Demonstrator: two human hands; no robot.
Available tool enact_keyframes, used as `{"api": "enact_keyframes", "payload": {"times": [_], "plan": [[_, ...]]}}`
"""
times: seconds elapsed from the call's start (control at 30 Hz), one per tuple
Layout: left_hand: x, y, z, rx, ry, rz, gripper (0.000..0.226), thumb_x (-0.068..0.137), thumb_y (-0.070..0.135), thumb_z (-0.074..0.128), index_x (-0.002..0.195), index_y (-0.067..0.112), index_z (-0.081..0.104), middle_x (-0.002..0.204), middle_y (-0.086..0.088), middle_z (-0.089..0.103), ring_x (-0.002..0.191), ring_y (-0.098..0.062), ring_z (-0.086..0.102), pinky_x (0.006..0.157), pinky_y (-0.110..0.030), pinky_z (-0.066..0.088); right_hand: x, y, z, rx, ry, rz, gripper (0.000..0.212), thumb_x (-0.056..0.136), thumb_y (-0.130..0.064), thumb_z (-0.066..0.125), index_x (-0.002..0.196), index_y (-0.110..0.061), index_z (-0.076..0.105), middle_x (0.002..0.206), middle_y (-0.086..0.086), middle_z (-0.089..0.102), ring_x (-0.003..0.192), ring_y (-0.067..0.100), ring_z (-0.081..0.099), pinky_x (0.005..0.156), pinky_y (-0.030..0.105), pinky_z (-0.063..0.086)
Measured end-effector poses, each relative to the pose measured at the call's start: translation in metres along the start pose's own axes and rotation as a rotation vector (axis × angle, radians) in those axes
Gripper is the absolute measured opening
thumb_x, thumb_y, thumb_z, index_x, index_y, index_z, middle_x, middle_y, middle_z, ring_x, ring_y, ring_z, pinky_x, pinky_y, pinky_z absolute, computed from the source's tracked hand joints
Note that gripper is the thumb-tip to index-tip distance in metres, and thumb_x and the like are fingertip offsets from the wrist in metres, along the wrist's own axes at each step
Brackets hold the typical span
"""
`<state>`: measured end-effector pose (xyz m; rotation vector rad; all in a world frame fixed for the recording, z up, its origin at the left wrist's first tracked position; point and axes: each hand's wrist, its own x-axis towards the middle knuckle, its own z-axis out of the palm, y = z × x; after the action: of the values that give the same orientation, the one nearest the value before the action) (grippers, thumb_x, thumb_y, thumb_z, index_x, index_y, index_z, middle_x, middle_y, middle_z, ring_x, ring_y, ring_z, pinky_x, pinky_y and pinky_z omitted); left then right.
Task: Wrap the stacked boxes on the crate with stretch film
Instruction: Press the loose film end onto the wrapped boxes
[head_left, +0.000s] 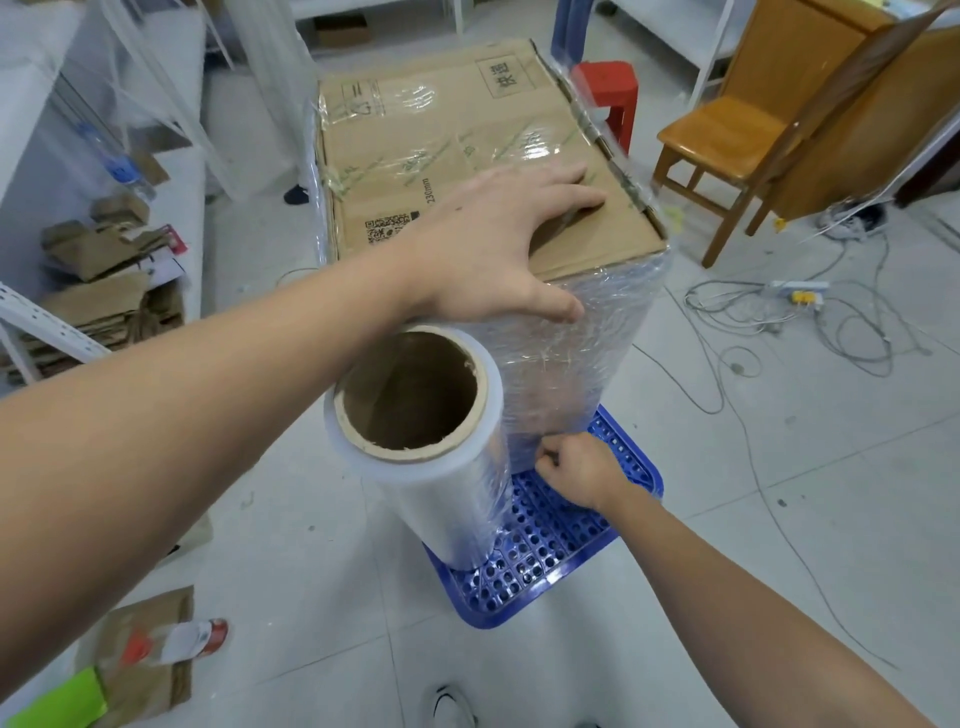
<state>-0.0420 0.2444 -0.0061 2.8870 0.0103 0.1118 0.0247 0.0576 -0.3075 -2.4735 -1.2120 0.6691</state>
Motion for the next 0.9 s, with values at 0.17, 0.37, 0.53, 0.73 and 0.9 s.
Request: {"api": "enact_keyframes", "payload": {"times": [0.17,0.37,0.53,0.73,0.9], "plan": [[0.001,0.000,0.001,0.002,-0.002,-0.008,0.104,0.073,0.075,0.069,0.160,0.032,0.035,0.171,0.004,0.023,0.156,-0.015,0.021,0.127,-0.037,0.014,0.012,0.009,-0.002,0.014,-0.005,-0.011,0.023,0.083,-0.028,0.055,0.066,-0.019,0.068,0.060,-0.004,0.065,0.061,0.018,0.058,0.059,0.028,0.047],[0.001,0.001,-0.001,-0.002,-0.001,-0.003,0.103,0.073,0.074,0.069,0.160,0.032,0.035,0.171,0.004,0.022,0.156,-0.015,0.021,0.126,-0.037,0.013,0.012,0.028,0.015,-0.086,-0.336,0.056,0.041,0.093,-0.031,0.054,0.132,-0.021,0.061,0.117,0.005,0.069,0.102,0.025,0.063,0.092,0.035,0.051],[0.002,-0.003,0.003,0.012,0.000,0.005,0.103,0.073,0.078,0.065,0.161,0.033,0.033,0.171,0.005,0.021,0.156,-0.014,0.019,0.126,-0.038,0.013,0.028,0.036,0.034,-0.075,-0.333,0.204,0.043,0.098,-0.033,0.047,0.139,-0.022,0.050,0.133,0.013,0.057,0.112,0.032,0.058,0.098,0.042,0.049],[0.002,-0.003,0.002,0.007,0.011,0.009,0.103,0.072,0.077,0.066,0.160,0.033,0.035,0.171,0.005,0.022,0.156,-0.014,0.021,0.127,-0.040,0.015,0.036,0.042,0.041,-0.276,-0.588,0.296,0.056,0.101,-0.041,0.045,0.143,-0.005,0.037,0.141,0.016,0.046,0.123,0.033,0.050,0.099,0.038,0.043],[0.003,-0.004,0.004,0.002,0.015,0.015,0.104,0.071,0.078,0.064,0.160,0.033,0.035,0.171,0.005,0.023,0.156,-0.013,0.020,0.128,-0.040,0.015,0.045,0.010,0.050,-0.298,-0.612,0.195,0.047,0.104,-0.038,0.043,0.133,-0.002,0.049,0.134,0.016,0.054,0.118,0.031,0.054,0.098,0.037,0.045]]}}
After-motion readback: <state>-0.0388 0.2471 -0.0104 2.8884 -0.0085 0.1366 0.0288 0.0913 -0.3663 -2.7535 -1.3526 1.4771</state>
